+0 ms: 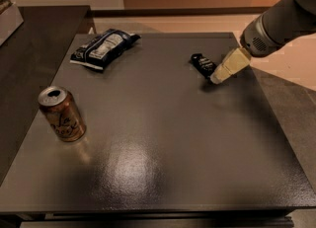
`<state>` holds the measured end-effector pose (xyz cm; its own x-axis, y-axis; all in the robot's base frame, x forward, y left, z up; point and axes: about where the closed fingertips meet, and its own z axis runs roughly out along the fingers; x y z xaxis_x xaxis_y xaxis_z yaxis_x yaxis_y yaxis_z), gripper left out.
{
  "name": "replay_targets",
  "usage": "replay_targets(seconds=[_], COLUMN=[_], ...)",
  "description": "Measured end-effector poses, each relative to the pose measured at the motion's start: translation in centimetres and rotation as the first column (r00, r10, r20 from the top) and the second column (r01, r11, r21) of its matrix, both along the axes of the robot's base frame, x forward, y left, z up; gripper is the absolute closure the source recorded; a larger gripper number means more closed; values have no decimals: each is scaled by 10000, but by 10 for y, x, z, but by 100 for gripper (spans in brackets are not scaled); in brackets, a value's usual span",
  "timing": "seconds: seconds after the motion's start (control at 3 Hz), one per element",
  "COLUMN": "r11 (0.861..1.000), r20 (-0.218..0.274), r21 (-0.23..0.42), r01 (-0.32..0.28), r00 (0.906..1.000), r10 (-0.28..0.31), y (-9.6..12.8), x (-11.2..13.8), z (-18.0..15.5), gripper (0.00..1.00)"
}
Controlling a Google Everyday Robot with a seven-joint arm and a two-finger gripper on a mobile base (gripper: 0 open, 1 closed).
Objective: Move rxbar chocolate near orange can
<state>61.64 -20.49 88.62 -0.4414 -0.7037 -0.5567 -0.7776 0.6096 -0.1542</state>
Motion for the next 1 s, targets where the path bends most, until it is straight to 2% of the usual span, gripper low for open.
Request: replay_targets(seconds=[1.0], r11=[9976], r20=[-543], r21=[649], r01=[-256], r00=[9981], r10=[292], y=[23], x=[11], z=[-41], gripper=[0])
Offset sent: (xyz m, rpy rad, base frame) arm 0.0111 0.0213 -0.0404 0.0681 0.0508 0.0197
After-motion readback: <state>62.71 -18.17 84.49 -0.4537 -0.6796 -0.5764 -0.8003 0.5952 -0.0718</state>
